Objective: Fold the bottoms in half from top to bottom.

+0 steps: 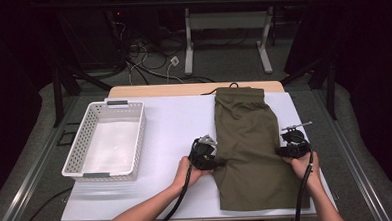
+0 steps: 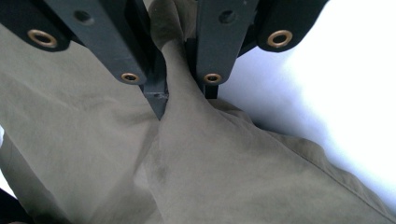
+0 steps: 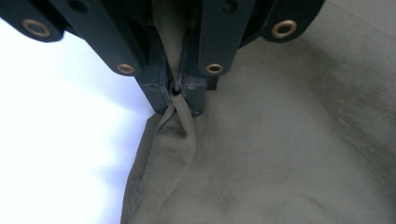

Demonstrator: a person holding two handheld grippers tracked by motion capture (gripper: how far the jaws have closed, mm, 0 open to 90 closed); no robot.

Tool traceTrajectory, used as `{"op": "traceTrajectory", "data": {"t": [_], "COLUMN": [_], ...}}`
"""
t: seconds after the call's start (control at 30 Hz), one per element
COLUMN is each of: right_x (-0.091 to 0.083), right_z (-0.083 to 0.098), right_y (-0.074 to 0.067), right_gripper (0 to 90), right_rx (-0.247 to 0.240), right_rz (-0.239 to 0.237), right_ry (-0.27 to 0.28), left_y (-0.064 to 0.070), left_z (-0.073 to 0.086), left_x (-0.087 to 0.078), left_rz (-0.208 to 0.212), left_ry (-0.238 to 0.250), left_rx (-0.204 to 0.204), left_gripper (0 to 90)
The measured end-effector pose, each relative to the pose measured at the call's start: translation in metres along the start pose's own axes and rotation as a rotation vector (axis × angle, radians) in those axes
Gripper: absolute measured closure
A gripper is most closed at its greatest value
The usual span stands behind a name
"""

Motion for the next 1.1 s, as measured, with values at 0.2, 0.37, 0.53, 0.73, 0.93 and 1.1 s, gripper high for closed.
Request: {"op": "traceTrajectory", "data": {"t": [0.2,0.37,0.53,0.73,0.93,1.1], "right_x": [-0.004,0.003,0.019,0.024,0.023,0.022], "right_z": [-0.007,-0.023,-0.029,-0.022,-0.022,-0.021], "right_y": [0.004,0.010,0.014,0.008,0.001,-0.003], "right_gripper": [59.1,39.4,37.0,59.2,84.8,86.4], "right_rx": [-0.047,-0.050,-0.070,-0.087,-0.066,-0.031], "right_rz": [0.018,-0.021,-0.034,-0.063,-0.077,-0.075], "right_ry": [-0.003,0.044,0.007,0.012,0.034,0.027], "left_y": [-0.003,0.003,0.007,0.005,0.005,0.004], "left_z": [0.007,0.009,0.012,0.013,0.015,0.016], "left_x": [-0.001,0.006,0.009,0.008,0.002,-0.006], "left_rz": [-0.006,-0.011,-0.049,-0.012,0.017,0.035], "left_ry": [-0.003,-0.011,-0.016,-0.036,-0.010,0.001], "left_rx": [-0.036,-0.046,0.036,0.048,0.013,-0.007], "left_gripper": [61.9,41.8,59.1,83.9,85.9,86.0]}}
Point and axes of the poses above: each handheld gripper's, and its own axes: x roughly forward along the jaws, z roughly out of its underside, y roughly to its right, the point moved 10 cm from there along x, roughly forward along the jaws, and after that the axes turned 13 degrees about y, right-handed, at the moved point
